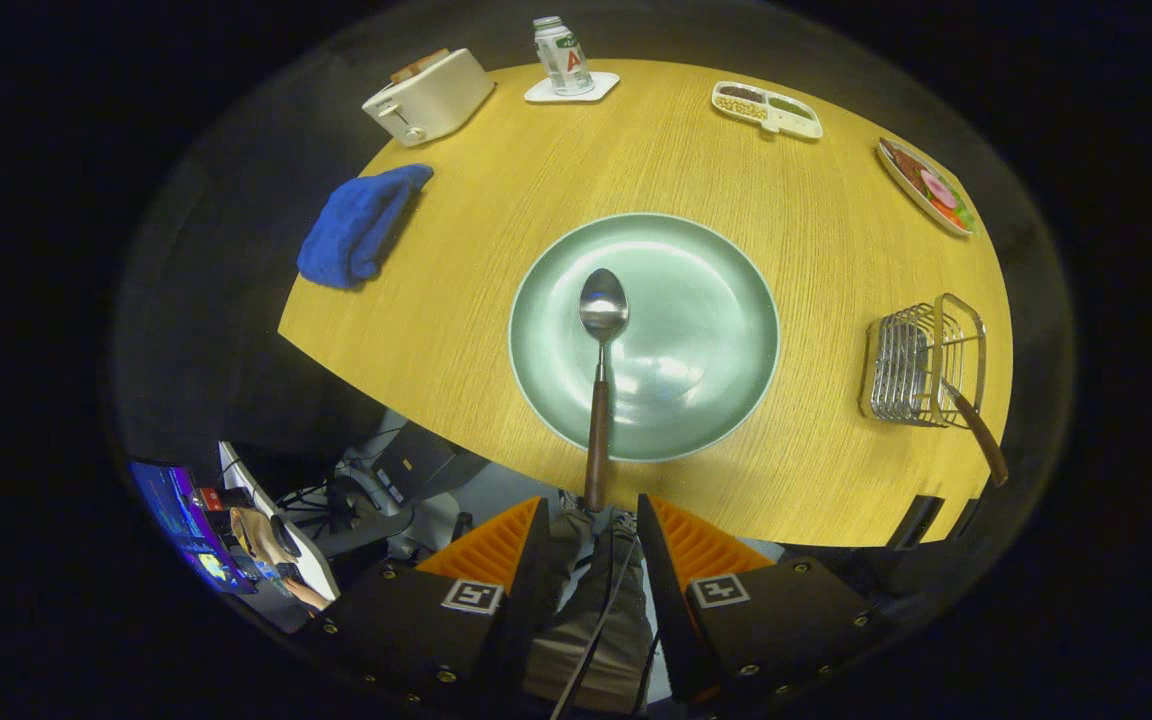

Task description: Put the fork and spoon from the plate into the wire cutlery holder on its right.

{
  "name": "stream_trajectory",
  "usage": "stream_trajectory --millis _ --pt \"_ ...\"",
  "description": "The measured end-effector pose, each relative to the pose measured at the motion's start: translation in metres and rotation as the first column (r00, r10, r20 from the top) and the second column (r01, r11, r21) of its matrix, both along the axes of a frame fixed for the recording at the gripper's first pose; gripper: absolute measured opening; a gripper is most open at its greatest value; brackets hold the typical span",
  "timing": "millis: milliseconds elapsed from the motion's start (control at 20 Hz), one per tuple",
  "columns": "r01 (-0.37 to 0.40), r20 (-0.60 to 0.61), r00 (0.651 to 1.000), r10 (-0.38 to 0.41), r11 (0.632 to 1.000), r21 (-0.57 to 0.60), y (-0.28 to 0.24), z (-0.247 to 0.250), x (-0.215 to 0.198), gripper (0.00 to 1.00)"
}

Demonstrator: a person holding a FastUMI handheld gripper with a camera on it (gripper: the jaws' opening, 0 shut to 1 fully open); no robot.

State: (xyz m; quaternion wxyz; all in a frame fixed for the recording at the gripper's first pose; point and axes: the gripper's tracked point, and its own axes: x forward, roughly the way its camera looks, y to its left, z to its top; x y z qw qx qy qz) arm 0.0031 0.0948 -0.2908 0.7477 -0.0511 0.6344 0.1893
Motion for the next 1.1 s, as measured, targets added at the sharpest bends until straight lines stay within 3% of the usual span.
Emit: stream_trajectory --millis 700,750,850,900,1000,1050,1100 --pt "0.009 -0.102 0.995 -0.01 1.0 -0.014 0.021 -0.058 0.004 0.53" --pt "0.015 -0.107 0.994 -0.016 1.0 -0.015 0.019 -0.06 0.004 0.48" --pt "0.031 -0.112 0.993 -0.032 0.999 -0.008 0.016 -0.061 0.005 0.21" --pt "0.019 -0.119 0.993 -0.019 1.0 -0.004 0.013 -0.06 0.003 0.14" --pt "0.005 -0.076 0.997 -0.006 1.0 -0.02 0.007 -0.058 0.011 0.14" --pt "-0.016 -0.076 0.997 0.013 0.999 -0.038 0.002 -0.055 0.009 0.05" --pt "-0.025 -0.076 0.997 0.022 0.999 -0.032 -0.001 -0.051 0.008 0.04"
